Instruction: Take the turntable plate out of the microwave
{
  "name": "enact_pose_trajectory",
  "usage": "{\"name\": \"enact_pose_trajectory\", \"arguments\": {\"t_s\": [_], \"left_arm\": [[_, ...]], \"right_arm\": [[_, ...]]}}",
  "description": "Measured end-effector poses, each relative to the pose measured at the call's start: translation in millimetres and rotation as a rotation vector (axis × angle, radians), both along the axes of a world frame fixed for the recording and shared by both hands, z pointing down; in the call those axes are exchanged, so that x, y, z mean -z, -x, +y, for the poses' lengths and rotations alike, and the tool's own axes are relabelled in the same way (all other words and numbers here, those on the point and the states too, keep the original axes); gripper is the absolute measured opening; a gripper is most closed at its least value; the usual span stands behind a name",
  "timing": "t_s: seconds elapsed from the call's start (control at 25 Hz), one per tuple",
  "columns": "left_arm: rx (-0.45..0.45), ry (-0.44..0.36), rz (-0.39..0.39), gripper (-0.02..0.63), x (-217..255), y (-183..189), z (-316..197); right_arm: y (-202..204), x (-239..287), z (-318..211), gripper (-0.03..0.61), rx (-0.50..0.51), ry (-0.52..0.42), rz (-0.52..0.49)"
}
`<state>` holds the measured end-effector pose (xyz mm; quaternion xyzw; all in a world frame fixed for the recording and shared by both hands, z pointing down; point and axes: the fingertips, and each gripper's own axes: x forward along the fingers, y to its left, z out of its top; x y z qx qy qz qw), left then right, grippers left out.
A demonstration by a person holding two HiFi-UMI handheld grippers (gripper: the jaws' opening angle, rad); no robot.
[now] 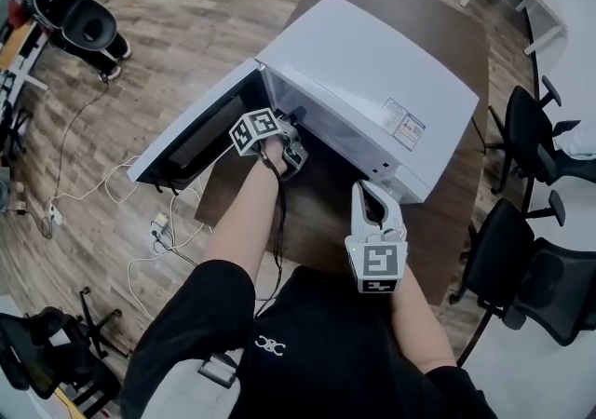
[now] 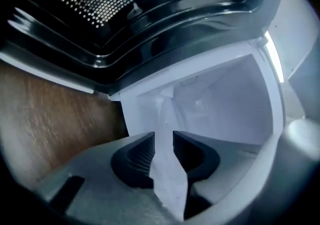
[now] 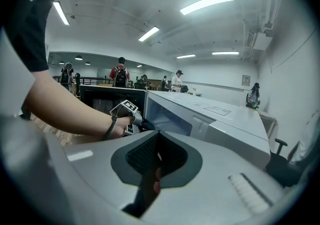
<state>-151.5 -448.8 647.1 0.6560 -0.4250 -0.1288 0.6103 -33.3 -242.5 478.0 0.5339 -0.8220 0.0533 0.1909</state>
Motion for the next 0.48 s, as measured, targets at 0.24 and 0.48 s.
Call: {"name": "enact_pose_trajectory", "arguments": {"t_s": [0.24, 0.48], "left_arm": [[0.017, 0.029, 0.013, 0.107, -0.8, -0.6, -11.1], [0.008, 0.049, 0.012, 0.1, -1.3, -7.4, -14.4]], "right_arm": [[2.2, 0.3, -4.4, 0.009, 0.002, -0.004, 0.024], [2.4, -0.5, -7.1, 0.009, 0.008, -0.008, 0.045]]}}
